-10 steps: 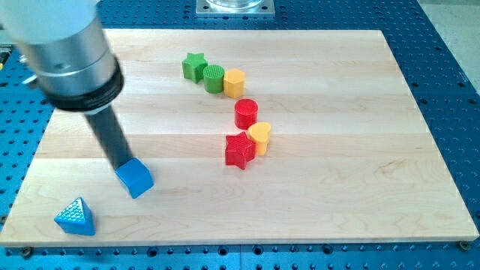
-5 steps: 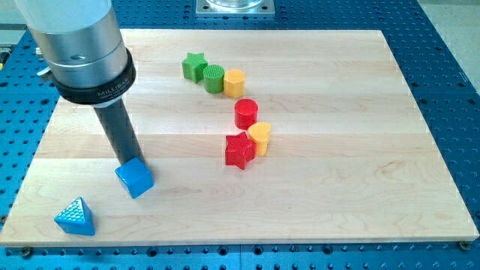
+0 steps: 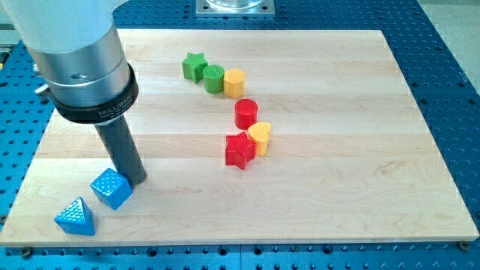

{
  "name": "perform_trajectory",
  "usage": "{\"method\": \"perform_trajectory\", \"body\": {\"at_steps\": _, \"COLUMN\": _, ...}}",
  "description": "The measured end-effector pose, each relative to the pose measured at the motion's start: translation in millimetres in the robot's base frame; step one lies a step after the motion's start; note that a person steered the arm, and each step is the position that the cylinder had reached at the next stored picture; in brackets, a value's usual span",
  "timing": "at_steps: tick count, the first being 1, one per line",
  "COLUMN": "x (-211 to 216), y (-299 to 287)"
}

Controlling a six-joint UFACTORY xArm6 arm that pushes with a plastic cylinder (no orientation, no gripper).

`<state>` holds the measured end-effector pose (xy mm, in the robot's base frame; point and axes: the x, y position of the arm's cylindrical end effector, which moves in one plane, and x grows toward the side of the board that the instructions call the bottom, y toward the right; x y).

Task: Move the blue blocks towards the bottom left of the board

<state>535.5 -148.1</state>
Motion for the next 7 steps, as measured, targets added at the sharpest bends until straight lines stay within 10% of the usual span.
{"method": "perform_trajectory", "body": {"at_steps": 2, "x": -41, "y": -4}}
{"method": "perform_trajectory", "body": {"at_steps": 7, "x": 9, "y": -29}}
